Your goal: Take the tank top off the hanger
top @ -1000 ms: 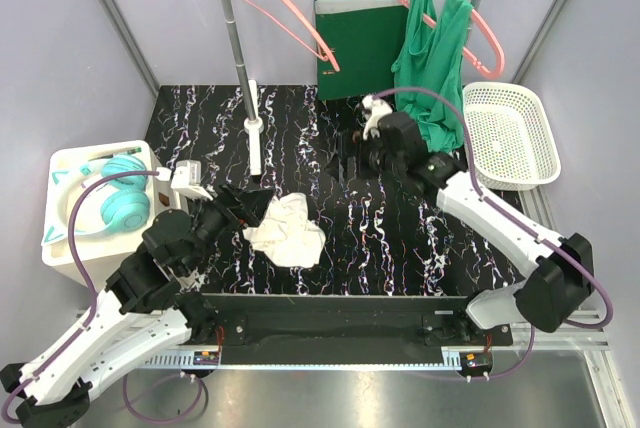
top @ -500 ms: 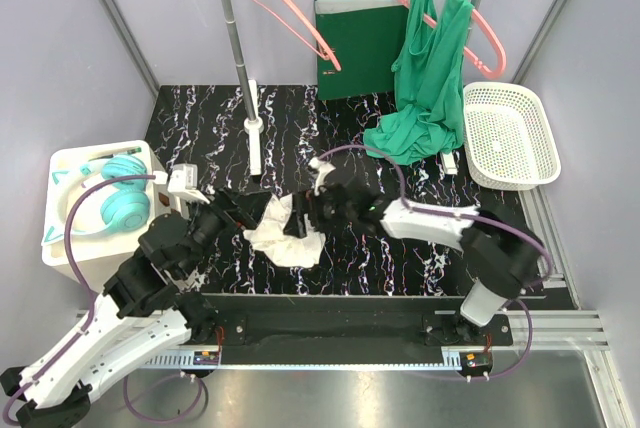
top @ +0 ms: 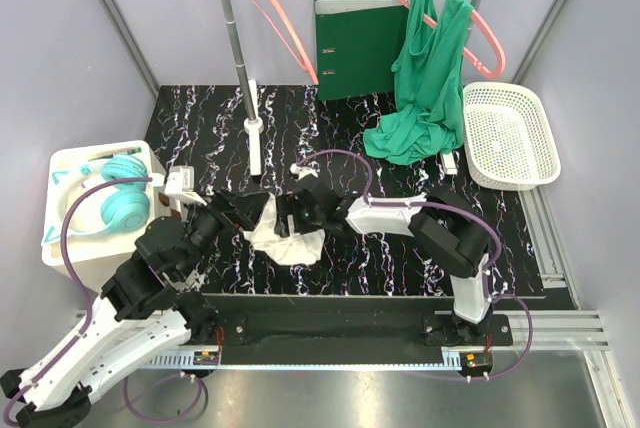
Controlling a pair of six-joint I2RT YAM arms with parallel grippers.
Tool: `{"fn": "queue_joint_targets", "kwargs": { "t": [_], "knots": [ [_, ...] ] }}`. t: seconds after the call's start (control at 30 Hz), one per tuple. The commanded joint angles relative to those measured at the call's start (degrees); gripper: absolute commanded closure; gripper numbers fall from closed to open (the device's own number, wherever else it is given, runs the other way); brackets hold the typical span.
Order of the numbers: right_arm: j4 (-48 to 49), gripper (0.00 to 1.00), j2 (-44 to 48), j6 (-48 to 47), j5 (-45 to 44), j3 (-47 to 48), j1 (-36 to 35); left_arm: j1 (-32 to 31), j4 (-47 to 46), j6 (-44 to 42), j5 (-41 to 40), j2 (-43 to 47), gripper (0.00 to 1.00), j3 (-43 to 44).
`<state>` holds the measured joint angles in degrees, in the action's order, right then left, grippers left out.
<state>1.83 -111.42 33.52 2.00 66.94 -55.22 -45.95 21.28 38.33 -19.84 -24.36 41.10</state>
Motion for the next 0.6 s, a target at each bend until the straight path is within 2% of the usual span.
{"fn": "queue_joint_targets", "kwargs": {
  "t": [0.0, 0.1, 0.13, 0.17, 0.3, 0.47, 0.57],
  "knots": [
    [-4.8, 0.19, -1.8, -0.4, -6.8, 2.9, -2.2, 0.0, -1.2, -0.3, -0.5, 0.1, 0.17, 0.0],
    [-5.1, 0.35, -1.3, -0.2, -7.5, 2.8, -2.6, 0.0, -1.2, -0.3, -0.5, 0.9, 0.17, -0.1],
    [-5.1, 0.44, -1.3, -0.2, -7.5, 2.6, -2.6, 0.0, -1.2, -0.4, -0.6, 1.1, 0.17, -0.1],
    [-5.0, 0.65, -1.3, -0.1, -7.5, 2.5, -2.7, 0.0, -1.2, -0.3, -0.6, 1.5, 0.17, -0.1],
    [-5.1, 0.99, 0.9, -0.2, -8.2, 1.6, -2.6, 0.0, -1.1, -0.3, -0.8, 1.9, 0.17, -0.1],
    [-5.0, 1.00, 10.7, -0.3, -15.2, -5.3, -2.6, 0.0, -1.1, -0.4, -0.4, 1.9, 0.17, -0.1],
    [-5.2, 1.00, 24.2, 0.1, -21.6, -12.3, -2.5, -0.1, -1.0, -0.7, -0.6, 2.0, 0.17, -0.1]
  ]
}}
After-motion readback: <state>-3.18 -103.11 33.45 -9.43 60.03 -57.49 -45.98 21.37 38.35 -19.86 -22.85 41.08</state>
